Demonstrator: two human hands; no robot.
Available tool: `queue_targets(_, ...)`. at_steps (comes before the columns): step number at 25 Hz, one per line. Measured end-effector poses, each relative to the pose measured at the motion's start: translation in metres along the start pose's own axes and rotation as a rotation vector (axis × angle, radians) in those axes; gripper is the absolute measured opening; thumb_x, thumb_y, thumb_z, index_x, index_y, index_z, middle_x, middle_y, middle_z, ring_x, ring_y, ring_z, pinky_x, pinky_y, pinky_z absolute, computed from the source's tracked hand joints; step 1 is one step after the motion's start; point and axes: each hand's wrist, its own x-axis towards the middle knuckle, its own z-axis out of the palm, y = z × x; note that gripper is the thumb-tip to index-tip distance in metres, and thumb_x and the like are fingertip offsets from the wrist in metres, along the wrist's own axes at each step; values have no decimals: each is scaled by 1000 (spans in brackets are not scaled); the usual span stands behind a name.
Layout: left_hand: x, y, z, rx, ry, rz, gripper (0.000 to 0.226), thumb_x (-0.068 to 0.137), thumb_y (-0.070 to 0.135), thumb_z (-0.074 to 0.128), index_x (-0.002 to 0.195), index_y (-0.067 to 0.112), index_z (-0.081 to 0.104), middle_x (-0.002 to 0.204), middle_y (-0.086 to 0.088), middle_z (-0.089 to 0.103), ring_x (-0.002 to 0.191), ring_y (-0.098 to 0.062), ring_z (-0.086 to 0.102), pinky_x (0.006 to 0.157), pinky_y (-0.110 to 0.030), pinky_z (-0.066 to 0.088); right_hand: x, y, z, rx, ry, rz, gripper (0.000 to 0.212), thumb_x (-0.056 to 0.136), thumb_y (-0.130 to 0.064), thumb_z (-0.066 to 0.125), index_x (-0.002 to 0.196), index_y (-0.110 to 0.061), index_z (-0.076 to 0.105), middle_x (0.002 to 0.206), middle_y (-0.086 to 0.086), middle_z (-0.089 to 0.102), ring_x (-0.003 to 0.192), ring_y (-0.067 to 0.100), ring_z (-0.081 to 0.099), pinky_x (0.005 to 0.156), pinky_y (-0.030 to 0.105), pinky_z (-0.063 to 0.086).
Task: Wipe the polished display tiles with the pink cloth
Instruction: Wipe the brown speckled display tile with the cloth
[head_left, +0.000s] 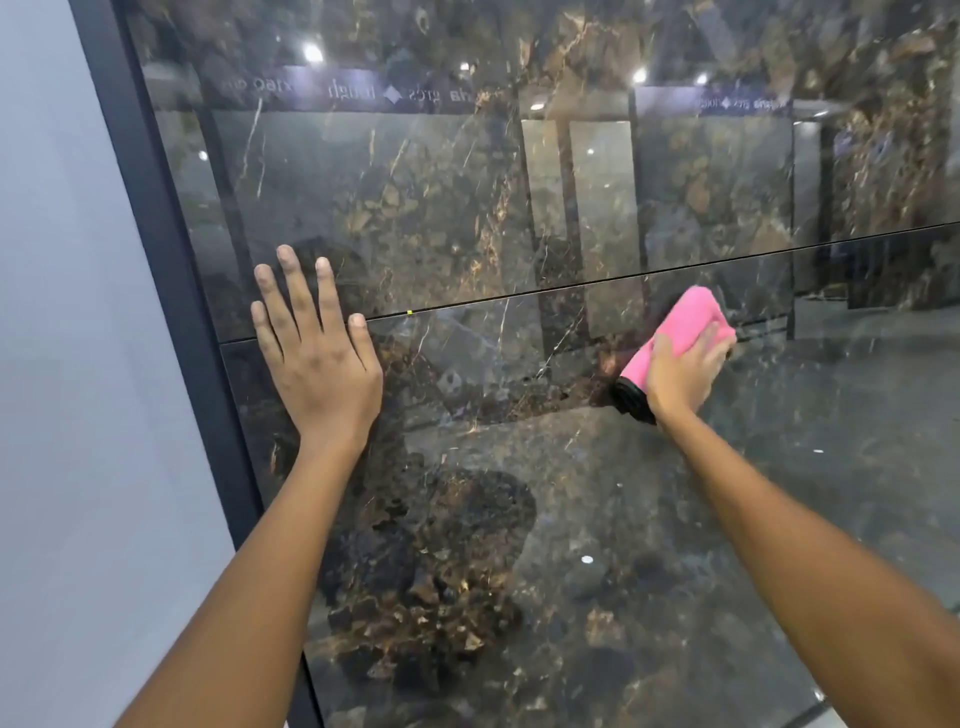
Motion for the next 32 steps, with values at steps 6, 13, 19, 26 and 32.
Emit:
queue_targets(6,0,0,-1,14,9,-11,57,102,26,35,155,14,19,163,-11,9,150,-33,5,122,-42,0,-142,-10,39,-288,-493,-1357,87,77,-25,51,153,-22,10,160,7,-7,147,24,-7,119,50,7)
queue_targets(13,-13,10,3,-78,92,-35,50,100,19,40,149,12,34,161,-7,21,149,-29,14,121,-42,5,24,-2,2,-89,-28,-533,83,74,-25,47,153,-17,21,161,6,8,148,29,6,115,55,19)
queue_targets(19,-143,33,28,16,-115,23,59,101,32,31,156,21,13,163,-4,12,151,-23,-2,120,-46,3,-62,141,0,-433,-374,-1549,92,75,-31,49,155,-21,4,162,-3,2,148,29,6,117,48,12)
queue_targets(26,-149,33,36,92,-93,10,57,103,31,28,156,19,11,162,-8,16,148,-33,7,121,-43,-2,8,-15,22,-38,-22,-1020,78,66,-7,62,141,1,43,149,23,36,141,40,27,115,52,24)
queue_targets(32,-149,29,35,67,-92,29,53,103,32,24,154,16,23,160,-10,23,148,-33,10,121,-43,1,-108,132,25,-558,-776,-2249,78,73,-14,64,147,-14,38,156,2,28,147,23,13,119,40,12)
